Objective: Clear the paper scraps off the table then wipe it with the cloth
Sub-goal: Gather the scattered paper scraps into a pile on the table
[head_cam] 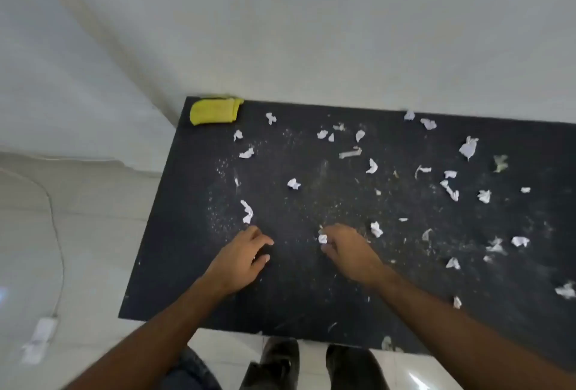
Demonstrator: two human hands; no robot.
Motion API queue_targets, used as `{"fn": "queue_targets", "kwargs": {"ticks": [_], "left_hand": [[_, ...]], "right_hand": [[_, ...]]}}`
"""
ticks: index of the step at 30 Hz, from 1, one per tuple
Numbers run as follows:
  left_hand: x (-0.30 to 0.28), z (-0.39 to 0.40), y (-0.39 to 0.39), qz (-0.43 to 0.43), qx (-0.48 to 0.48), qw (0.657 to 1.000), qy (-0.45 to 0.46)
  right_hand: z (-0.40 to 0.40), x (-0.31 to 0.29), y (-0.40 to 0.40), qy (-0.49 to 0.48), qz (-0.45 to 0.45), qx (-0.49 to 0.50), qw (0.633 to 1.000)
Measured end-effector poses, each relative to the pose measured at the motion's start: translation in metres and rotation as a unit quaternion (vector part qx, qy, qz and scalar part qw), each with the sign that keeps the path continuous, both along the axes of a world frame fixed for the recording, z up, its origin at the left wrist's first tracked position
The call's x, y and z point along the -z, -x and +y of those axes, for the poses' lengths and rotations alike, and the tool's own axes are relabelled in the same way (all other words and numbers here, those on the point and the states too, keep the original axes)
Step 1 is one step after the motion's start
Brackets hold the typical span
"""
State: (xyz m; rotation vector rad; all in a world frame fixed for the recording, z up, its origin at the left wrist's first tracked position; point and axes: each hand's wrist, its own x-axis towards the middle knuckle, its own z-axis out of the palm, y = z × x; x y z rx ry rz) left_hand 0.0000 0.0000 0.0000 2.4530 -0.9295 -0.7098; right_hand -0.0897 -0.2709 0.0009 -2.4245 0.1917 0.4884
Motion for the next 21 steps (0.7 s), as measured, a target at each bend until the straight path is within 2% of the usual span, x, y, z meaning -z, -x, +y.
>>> {"fn": "queue_targets", "kwargs": {"ticks": [3,6,14,21], "left_hand": [[0.021,0.006,0.004,-0.033,0.038,0.998,-0.04],[0.034,0.009,0.012,-0.075,0.067,0.994,-0.043],[0.036,0.016,0.002,-0.033,0.011,0.999,-0.009],[0.032,0.014,-0.029,-0.044,-0.131,0.99,0.042]], "right_hand": [[0.01,0.014,-0.005,0.022,0.021,0.072,0.997],[0.019,0.023,-0.007,0.043,0.03,0.091,0.994],[0.022,0.027,-0.005,0.041,0.007,0.118,0.992],[0.028,0.017,-0.029,-0.016,0.002,0.148,0.989]]}}
